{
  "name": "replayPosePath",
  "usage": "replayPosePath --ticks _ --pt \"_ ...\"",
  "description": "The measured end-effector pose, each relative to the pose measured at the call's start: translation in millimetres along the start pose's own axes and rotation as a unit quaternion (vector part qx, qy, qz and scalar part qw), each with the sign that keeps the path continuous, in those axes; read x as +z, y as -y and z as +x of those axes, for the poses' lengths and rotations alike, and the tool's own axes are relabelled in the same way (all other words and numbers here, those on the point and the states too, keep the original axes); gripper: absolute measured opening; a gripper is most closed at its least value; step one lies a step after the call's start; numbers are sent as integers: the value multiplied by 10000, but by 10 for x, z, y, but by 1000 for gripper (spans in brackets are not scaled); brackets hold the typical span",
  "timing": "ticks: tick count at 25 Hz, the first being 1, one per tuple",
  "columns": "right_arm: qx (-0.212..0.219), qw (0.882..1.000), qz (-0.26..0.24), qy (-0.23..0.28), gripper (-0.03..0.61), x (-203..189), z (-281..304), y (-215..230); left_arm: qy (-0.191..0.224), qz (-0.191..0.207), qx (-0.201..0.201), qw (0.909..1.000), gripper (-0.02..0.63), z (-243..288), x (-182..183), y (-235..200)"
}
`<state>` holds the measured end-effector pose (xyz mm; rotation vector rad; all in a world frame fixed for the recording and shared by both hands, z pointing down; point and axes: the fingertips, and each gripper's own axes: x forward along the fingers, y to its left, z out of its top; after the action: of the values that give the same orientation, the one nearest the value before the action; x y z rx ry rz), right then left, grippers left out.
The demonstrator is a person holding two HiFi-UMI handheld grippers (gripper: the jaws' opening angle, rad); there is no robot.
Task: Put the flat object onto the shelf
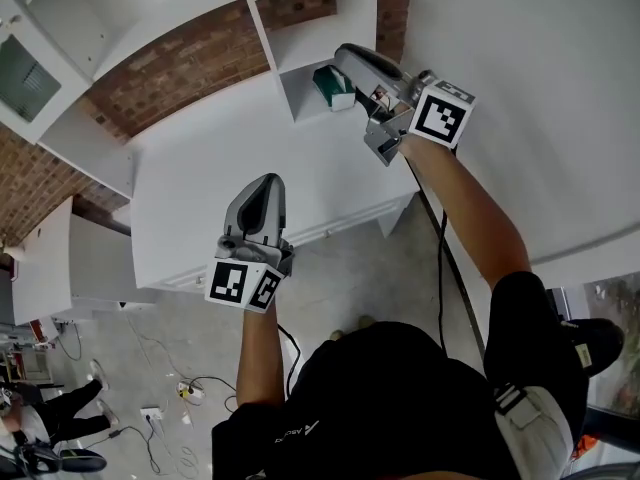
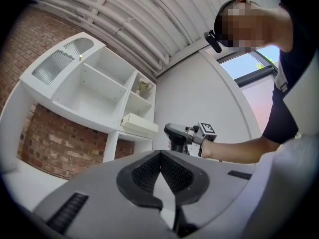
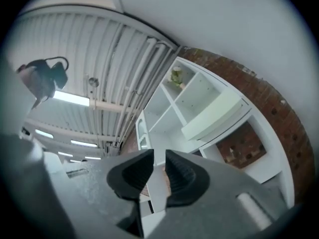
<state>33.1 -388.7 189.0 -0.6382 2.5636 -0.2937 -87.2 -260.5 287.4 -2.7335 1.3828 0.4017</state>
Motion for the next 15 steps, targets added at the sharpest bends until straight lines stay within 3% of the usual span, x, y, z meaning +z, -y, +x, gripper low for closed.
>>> replayPosePath --ticks 3,7,12,15 --pt "44 9955 -923 -204 45 -226 -149 -366 41 -7 -125 9999 -2 -44 51 73" --pt "218 9768 -2077 -464 2 -574 -329 -846 71 62 -265 9996 -2 -102 104 164" --pt "207 9583 -2763 -702 2 -972 -498 -1188 25 323 -450 9985 -2 -208 109 295" --pt "108 9538 -2891 -809 2 -1132 -596 -1278 10 402 -555 9976 -2 -276 108 382"
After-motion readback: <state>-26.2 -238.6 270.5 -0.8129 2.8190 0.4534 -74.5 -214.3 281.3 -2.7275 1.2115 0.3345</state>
